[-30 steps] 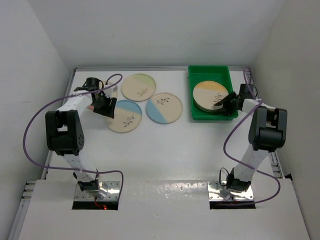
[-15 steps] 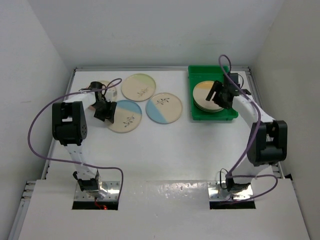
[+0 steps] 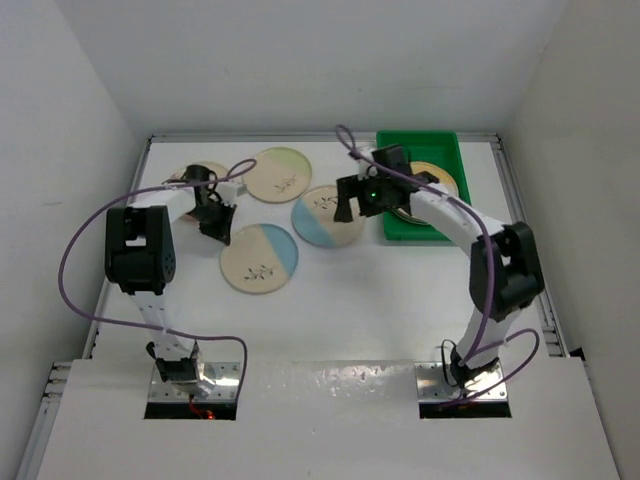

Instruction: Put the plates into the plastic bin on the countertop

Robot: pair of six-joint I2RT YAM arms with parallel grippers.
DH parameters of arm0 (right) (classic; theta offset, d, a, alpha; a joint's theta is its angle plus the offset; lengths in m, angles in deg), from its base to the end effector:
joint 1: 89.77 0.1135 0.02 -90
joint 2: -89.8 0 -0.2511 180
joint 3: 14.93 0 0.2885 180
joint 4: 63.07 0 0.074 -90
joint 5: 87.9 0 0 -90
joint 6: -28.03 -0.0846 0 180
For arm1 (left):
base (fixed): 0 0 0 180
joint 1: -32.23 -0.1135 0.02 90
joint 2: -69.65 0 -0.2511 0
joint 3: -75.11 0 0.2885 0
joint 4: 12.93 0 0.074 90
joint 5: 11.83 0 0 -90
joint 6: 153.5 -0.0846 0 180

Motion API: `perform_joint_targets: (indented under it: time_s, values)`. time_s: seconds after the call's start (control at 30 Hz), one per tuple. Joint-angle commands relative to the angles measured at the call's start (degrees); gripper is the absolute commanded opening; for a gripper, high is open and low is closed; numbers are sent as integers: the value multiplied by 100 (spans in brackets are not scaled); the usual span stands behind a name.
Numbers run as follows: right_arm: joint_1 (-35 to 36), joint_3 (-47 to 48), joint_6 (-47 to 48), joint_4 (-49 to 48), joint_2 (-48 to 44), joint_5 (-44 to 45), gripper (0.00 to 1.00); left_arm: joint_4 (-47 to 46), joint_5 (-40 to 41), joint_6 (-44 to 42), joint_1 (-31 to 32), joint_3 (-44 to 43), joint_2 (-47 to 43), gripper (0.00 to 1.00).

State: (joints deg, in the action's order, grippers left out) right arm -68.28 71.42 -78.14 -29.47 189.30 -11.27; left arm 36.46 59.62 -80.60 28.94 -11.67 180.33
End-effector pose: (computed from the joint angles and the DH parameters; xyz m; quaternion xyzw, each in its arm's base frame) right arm 0.4111 0.1829 0.1817 -0.0857 0.9203 0.2206 0.3115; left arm 0.4176 -0.0030 0.0838 0.1406 0.9666 -0.1316 0.1694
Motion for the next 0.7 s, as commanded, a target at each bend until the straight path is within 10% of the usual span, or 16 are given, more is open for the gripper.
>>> perform_joint_targets:
  time_s: [0.0, 0.4, 0.57, 0.67]
  values:
    - [460, 396, 369, 91, 577, -1236, 90, 199, -500, -811, 425, 271, -868, 0]
    - [1208, 889, -1081, -1412, 2547, -2275, 78, 304, -844, -865, 760, 526, -1830, 0]
    - [1383, 476, -1468, -2063, 2592, -3056, 50, 156, -896, -865, 821, 632, -1830, 0]
    - [1462, 309, -1678, -2282, 2504, -3111, 16, 93, -896, -812, 821, 684, -1699, 0]
